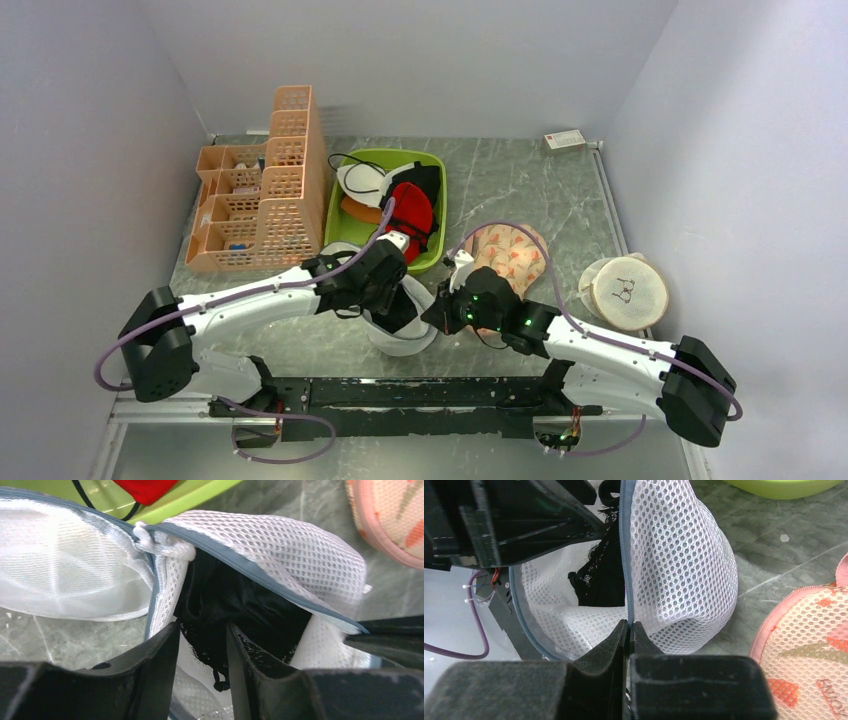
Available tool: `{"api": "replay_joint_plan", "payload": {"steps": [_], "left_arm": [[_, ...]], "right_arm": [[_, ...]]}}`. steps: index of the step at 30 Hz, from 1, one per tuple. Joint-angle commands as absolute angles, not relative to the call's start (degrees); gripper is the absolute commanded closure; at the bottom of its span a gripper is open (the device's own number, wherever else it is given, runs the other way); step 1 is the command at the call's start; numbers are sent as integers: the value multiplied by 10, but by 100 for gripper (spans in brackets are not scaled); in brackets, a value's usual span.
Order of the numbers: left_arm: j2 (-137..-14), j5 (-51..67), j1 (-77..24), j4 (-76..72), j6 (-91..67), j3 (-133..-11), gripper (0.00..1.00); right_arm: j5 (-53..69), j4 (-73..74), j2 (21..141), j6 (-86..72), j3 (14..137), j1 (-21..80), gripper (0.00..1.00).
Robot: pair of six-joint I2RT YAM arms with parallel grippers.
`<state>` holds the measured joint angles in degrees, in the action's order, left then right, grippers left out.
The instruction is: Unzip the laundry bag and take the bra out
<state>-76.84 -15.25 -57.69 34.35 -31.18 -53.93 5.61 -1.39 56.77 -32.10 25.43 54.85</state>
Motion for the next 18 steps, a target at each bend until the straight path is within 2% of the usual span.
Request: {"api": "replay_joint_plan", "payload": {"steps": [1,3,10,14,16,18], "left_arm": [[-783,-205,-581,332,-318,-562,47],[-790,-205,-581,321,-316,-563,43],[-828,-205,-581,285,-302,-582,50],[-844,-216,-581,274,-301,-587,47],[-854,-221,-581,275,-299,-591,48],[-859,-219,-581,273,-295,-596,54]], "right_arm": [[54,1,568,-310,272,554,100],[54,1,570,-311,273,554,100],[57,-7,584,-310,281,556,100],[56,-7,588,-308,284,559,100],[55,-4,587,-308,286,559,100],[55,-2,585,-308,287,560,100]]}}
